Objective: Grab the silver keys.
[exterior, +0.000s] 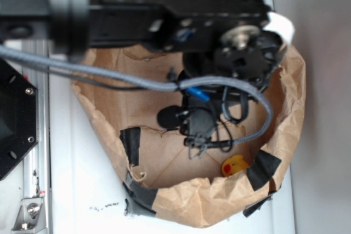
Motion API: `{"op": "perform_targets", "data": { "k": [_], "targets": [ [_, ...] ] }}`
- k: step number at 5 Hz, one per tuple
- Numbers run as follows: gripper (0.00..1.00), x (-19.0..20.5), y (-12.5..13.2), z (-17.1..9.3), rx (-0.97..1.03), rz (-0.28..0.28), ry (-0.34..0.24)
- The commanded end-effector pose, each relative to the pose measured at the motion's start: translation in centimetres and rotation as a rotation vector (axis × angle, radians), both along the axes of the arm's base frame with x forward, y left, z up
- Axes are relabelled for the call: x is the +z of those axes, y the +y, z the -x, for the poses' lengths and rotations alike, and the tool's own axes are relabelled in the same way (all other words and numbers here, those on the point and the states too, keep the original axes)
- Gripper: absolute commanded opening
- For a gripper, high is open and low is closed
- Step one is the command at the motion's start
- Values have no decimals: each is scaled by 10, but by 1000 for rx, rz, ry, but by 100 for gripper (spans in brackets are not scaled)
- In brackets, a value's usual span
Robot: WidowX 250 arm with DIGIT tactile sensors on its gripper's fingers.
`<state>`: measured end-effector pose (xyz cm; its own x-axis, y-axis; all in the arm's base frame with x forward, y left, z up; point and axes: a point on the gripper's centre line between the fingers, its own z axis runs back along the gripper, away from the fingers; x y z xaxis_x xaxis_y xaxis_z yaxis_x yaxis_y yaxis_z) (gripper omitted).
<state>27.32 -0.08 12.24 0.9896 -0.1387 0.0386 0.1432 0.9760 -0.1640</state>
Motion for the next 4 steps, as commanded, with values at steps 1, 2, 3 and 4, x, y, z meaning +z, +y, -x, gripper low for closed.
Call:
{"op": "perform_targets", "data": {
  "k": [1,2,3,4],
  "targets": [
    [0,16,-2,2,54,-21,15],
    [0,14,-1,4,63,-36,-6],
    [0,9,3,-1,96,-49,-8],
    [0,6,4,-5,111,-76,-24]
  ]
}}
